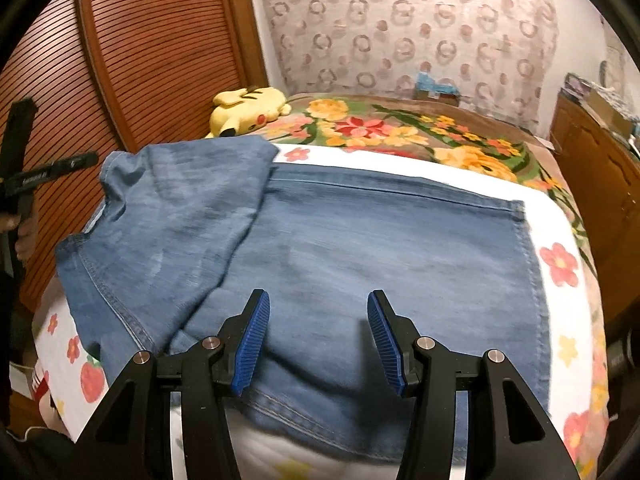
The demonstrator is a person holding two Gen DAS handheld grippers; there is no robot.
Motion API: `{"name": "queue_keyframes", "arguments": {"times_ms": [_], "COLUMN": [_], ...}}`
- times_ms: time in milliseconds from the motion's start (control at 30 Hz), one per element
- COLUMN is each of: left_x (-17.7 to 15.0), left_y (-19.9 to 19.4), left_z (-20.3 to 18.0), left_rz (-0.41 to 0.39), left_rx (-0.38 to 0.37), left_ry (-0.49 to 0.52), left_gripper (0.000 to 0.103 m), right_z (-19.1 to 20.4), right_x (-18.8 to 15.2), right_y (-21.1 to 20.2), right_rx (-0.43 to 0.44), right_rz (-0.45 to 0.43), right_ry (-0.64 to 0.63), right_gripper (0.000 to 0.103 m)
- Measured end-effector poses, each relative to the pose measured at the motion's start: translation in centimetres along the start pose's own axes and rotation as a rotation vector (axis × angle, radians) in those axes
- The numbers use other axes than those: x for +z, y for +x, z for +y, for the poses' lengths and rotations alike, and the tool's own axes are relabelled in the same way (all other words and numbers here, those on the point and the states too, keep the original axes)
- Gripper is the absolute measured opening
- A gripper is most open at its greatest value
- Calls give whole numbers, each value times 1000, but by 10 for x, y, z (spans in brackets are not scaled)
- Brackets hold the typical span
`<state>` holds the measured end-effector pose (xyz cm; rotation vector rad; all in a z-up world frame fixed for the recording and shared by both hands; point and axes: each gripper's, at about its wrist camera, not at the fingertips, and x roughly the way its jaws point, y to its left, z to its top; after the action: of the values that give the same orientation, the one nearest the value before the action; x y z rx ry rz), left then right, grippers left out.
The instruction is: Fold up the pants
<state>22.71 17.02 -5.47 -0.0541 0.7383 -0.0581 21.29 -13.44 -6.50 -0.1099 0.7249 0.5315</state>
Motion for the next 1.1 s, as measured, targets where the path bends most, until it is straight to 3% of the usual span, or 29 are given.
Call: {"name": "queue_keyframes", "arguments": {"times_ms": [200, 267, 333, 433, 700, 833, 1033, 1100], "left_x": [-10, -11, -10, -8, -9, -7, -5, -5], "left_y": [24, 28, 27, 27, 14, 3, -8, -10], "left_z": [-3, -2, 1, 18, 31, 25, 1, -7], "left_rz": [66, 72, 76, 93, 81, 49, -3, -12], "left_rx": [-25, -25, 10, 109, 136, 93, 60, 39], "left_ry": [5, 11, 16, -23, -55, -56, -19, -17], "left_gripper": [40, 22, 15, 15, 15, 33, 76, 76], "right_z": [-17, -22, -26, -32, -35, -40, -50, -52], "right_x": [-10, -13, -15, -18, -23, -25, -30, -32], "right_y": [-16, -21, -25, -30, -36, -39, -47, -49], "right_rx": [-31, -40, -50, -63, -85, -98, -128, -137], "right_rz": [-4, -5, -7, -7, -8, -8, -13, -12], "right_ry": [37, 50, 56, 65, 84, 90, 107, 112], "right_gripper": [53, 53, 53, 53, 53, 53, 53, 53]}}
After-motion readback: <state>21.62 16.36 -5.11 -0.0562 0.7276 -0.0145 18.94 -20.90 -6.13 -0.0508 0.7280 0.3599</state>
